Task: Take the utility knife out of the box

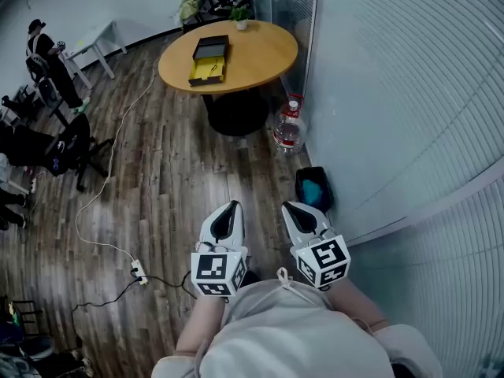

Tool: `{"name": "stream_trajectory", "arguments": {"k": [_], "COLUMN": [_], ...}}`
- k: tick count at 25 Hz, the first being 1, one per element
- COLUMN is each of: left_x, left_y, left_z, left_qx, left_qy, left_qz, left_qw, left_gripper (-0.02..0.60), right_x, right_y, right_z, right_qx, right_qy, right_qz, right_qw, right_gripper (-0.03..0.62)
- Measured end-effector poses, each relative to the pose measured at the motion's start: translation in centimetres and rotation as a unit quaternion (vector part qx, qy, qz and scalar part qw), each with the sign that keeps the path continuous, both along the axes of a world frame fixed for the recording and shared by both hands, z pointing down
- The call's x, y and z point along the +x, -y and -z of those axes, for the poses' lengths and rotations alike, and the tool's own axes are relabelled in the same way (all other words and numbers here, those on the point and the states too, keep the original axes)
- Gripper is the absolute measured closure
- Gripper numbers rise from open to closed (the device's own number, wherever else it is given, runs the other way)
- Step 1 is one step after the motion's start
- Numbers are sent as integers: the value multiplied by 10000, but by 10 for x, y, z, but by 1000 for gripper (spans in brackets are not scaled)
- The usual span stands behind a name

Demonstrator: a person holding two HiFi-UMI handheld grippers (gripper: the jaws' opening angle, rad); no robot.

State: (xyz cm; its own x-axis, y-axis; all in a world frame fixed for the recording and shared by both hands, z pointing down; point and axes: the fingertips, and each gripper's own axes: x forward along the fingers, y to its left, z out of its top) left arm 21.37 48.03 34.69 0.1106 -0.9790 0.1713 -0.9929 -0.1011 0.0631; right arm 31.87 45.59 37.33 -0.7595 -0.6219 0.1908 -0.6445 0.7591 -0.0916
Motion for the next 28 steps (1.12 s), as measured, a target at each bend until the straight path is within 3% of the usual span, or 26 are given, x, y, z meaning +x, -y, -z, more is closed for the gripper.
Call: {"name": "stream_trajectory", "arguments": {"k": [6,12,18,28], "left_x": [-14,-62,-133,-294], "left_y": [19,66,151,305], "left_z": [-18,-43,-35,0], "left_qx": [-194,-315,-246,31], "left_qy": [43,-53,-91,-81], "left_qz": [73,155,-63,-279], "left_qw": [9998,9994,9996,9996], "left_gripper": [575,575,575,575], "right_x": [-8,-49,-116,-273], "right_y": [23,65,145,292], "right_z": [-20,-43,-36,-16], "right_qx": [-293,-474,-470,-450], "right_qy": [62,41,-57,-143], "right_qz": [-83,-53,-305,-441], "right_qw": [9995,9989,9984,9979], "right_gripper": [597,597,597,597]}}
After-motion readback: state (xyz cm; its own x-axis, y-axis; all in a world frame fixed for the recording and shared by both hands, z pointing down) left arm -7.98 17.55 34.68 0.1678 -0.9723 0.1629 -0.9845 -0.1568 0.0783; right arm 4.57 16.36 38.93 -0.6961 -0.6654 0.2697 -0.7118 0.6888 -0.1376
